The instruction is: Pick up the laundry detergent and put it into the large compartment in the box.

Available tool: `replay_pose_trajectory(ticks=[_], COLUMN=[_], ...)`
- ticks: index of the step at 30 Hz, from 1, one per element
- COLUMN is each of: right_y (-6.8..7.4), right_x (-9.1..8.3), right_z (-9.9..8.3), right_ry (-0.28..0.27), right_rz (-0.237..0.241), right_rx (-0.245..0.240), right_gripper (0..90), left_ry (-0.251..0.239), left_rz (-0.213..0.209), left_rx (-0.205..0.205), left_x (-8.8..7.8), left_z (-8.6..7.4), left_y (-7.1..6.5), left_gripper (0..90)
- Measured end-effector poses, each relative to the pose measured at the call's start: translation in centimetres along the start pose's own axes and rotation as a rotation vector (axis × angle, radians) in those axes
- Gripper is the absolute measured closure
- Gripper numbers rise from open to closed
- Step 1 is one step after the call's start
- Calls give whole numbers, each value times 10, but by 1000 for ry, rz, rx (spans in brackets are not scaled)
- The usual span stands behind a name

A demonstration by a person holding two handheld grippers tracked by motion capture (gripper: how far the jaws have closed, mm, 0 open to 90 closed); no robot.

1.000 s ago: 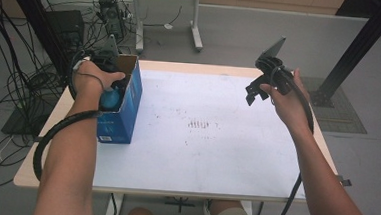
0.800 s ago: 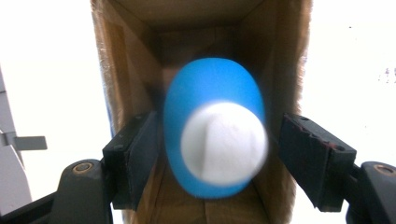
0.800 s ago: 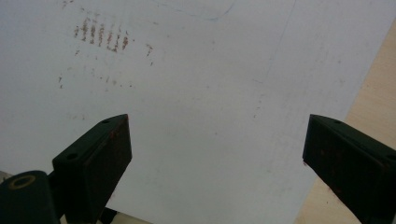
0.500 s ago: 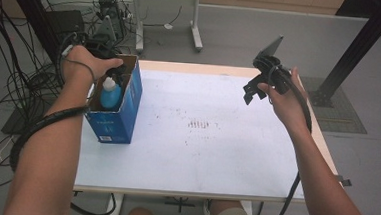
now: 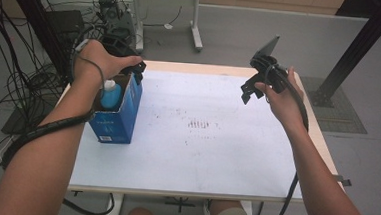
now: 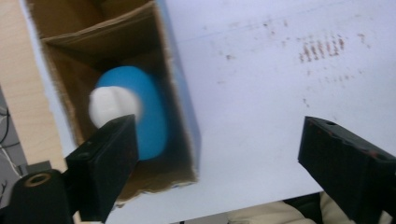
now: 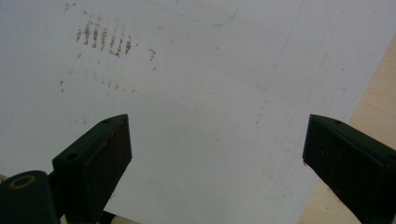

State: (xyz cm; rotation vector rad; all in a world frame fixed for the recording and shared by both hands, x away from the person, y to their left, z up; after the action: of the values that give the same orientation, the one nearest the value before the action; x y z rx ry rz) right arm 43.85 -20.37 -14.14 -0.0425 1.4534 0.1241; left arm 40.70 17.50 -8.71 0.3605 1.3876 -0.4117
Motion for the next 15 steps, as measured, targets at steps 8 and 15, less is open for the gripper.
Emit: replay_pose_trajectory(ticks=[8,15], right_y=[1,2], right_x=[-1,-1], right_z=[1,1], right_ry=[-3,-5], right_rz=[0,-3], right_rx=[0,-5], right_gripper=[79,79], left_ry=[-18,-19], left_rz=[-34,-61], left_rx=[56,97], left_x=[2,10], left_z=[5,9], left_y=[-21,-33], left_gripper=[77,71])
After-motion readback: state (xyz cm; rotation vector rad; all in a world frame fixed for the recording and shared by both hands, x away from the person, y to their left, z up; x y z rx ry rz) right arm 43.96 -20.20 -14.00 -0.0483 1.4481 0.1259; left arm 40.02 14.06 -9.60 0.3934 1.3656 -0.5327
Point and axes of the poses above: each handheld gripper's, and its own axes: x roughly forward along the jaws, z roughly out of its top, y roughly to its left, the point moved 3 cm from there along x, roughly forward along the jaws, and after that the axes turned 15 degrees about x, right-handed, at the moved point
